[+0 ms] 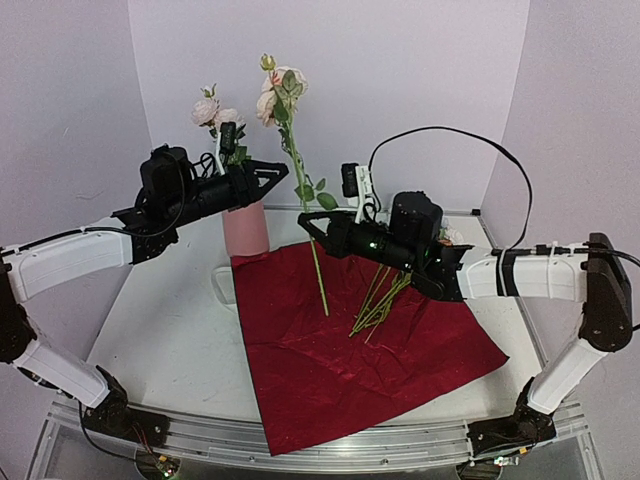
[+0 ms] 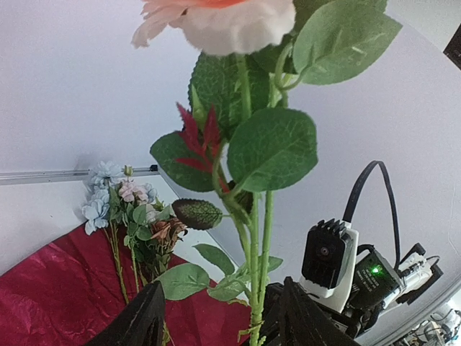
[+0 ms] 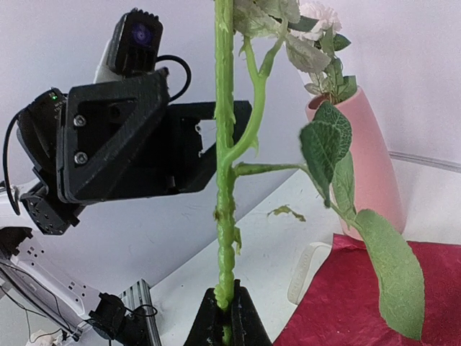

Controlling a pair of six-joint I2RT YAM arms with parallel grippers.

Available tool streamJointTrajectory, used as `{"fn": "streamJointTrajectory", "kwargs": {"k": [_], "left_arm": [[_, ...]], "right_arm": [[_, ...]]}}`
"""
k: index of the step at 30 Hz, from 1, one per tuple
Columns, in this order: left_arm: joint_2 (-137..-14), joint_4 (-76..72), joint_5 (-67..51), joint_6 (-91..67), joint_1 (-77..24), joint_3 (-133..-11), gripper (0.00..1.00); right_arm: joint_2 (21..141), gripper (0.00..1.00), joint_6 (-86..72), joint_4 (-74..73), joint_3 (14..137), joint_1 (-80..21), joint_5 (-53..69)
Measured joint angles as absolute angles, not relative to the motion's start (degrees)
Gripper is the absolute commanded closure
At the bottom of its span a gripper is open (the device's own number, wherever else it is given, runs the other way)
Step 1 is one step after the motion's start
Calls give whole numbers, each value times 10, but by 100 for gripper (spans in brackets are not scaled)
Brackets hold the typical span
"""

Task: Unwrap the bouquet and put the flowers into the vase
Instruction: Insert the fake flower into the vase.

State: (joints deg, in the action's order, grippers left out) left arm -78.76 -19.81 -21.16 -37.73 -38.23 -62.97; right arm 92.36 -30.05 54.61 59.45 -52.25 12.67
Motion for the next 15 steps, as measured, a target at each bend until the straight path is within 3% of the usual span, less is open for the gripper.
{"fn": "streamJointTrajectory", "kwargs": {"k": [11, 15], "left_arm": [[-804, -217, -230, -394, -384, -630, 44], [-811, -221, -240, -396, -387, -630, 47]], "right_arm": [[931, 100, -302, 553, 601, -528, 131], [932, 100, -303, 553, 601, -529, 132]]}}
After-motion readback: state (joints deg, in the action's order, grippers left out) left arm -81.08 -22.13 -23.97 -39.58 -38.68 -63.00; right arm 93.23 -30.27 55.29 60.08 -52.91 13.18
